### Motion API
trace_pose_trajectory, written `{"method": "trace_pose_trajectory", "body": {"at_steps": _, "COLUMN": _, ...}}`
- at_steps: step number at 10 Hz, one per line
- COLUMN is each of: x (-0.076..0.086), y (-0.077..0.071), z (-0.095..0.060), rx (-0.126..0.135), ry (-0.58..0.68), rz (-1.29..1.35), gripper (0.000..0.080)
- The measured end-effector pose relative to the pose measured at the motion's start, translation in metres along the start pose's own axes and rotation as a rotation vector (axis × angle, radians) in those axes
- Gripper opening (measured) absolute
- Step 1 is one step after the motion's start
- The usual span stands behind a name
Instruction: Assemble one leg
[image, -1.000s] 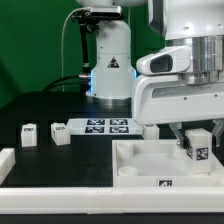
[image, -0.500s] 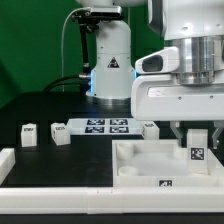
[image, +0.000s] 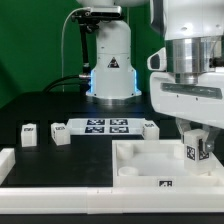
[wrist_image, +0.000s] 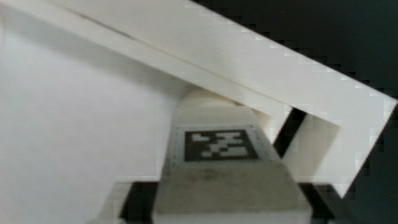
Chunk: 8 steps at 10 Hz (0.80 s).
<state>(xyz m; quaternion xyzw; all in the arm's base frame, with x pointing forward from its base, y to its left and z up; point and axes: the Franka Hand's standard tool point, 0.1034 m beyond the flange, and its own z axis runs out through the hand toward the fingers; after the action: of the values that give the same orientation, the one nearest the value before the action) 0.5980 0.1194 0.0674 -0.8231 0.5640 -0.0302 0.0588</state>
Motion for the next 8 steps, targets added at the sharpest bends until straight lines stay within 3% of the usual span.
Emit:
{"method": "trace_pose_trajectory", "body": {"at_steps": 2, "x": -0.0014, "y": -0.0002, "z": 0.0001, "rx": 0.002, "ry": -0.004, "rz": 0.158, "gripper": 0.029}}
{"method": "trace_pose_trajectory", "body": {"at_steps": 4, "x": -0.0013, "y": -0.0002, "z": 0.0001, "rx": 0.003, "ry": -0.005, "rz": 0.137, "gripper": 0.029}}
{"method": "trace_pose_trajectory", "body": {"at_steps": 5, "x": -0.0015, "y": -0.0002, "z": 0.0002, "rx": 0.003, "ry": -0.006, "rz": 0.098, "gripper": 0.0382}}
{"method": "trace_pose_trajectory", "body": {"at_steps": 6, "x": -0.0016, "y": -0.0002, "z": 0.0002, "rx": 0.003, "ry": -0.005, "rz": 0.071, "gripper": 0.0382}}
{"method": "trace_pose_trajectory", "body": {"at_steps": 7, "x": -0.0014, "y": -0.0001, "z": 0.0003, "rx": 0.003, "ry": -0.005, "rz": -0.056, "gripper": 0.0555}}
{"method": "trace_pose_trajectory", "body": {"at_steps": 8, "x": -0.0016, "y": -0.0001, "z": 0.0003, "rx": 0.003, "ry": -0.005, "rz": -0.169, "gripper": 0.0633}}
